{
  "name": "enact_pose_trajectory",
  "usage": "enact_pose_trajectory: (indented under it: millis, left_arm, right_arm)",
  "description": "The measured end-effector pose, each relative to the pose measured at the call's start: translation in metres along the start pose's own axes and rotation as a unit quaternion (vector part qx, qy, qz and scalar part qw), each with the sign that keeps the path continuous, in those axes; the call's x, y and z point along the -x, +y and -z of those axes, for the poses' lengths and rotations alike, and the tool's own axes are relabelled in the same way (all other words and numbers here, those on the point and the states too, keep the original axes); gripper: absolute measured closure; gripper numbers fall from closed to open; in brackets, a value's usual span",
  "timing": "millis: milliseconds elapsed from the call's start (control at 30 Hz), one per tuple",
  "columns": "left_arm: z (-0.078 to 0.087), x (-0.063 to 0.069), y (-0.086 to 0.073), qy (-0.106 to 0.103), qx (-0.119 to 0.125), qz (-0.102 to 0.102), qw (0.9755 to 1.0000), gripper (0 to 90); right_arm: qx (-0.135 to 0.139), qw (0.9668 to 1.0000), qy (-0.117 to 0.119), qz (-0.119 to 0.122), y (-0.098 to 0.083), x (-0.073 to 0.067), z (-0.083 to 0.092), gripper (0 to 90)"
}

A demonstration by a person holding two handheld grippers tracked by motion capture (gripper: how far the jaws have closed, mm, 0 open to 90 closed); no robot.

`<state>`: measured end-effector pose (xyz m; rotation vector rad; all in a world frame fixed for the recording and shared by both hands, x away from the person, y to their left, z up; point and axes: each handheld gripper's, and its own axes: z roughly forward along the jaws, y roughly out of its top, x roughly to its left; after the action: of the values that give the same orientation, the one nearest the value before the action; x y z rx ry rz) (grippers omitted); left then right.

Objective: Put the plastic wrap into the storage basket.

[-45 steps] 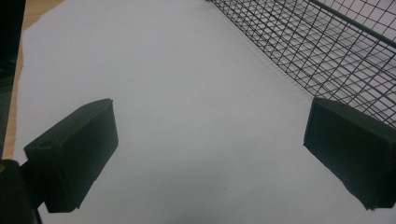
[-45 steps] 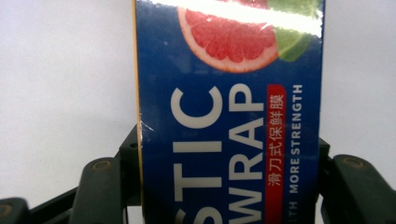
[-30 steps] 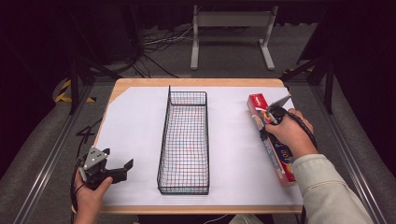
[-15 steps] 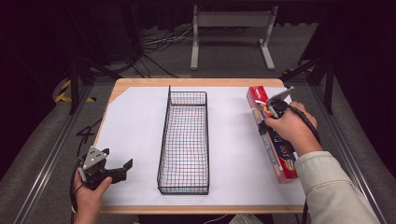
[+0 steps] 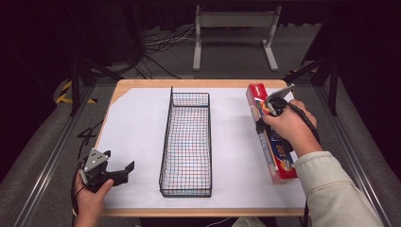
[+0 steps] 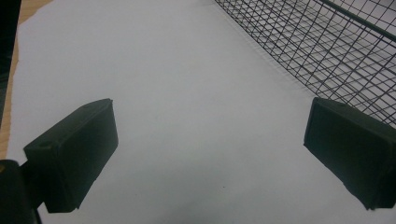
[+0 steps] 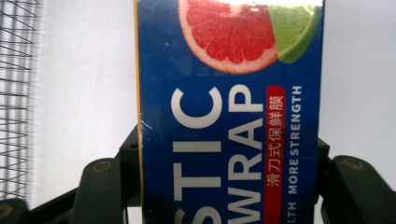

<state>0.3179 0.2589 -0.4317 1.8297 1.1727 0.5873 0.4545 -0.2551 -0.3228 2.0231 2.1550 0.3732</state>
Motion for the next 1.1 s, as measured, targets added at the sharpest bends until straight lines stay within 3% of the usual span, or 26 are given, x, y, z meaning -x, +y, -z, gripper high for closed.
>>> enact_pose_trajectory:
  millis: [400,533,700,967,1100]
  left_arm:
    - [-0.002,-0.001,-0.001,0.003,-0.005,0.004,1.0000,3.5]
    - [-0.002,-0.001,-0.001,0.003,-0.005,0.002,1.0000,3.5]
    - [-0.002,-0.001,-0.001,0.003,-0.004,0.004,1.0000,3.5]
    - [-0.005,0.001,-0.003,-0.003,-0.011,0.001,0.9999,3.4]
    - [-0.005,0.001,-0.003,-0.004,-0.010,0.003,0.9999,3.4]
  right_arm:
    - [0.020,0.9997,0.010,-0.013,0.007,-0.037,0.009,40.3]
    - [0.018,0.9991,0.017,-0.033,0.009,-0.051,0.013,40.3]
    - [0.020,0.9988,0.007,-0.044,0.013,-0.067,0.018,40.1]
    - [0.020,0.9984,0.009,-0.052,0.018,-0.091,0.027,40.1]
    - [0.019,0.9979,0.031,-0.053,0.020,-0.102,0.031,40.1]
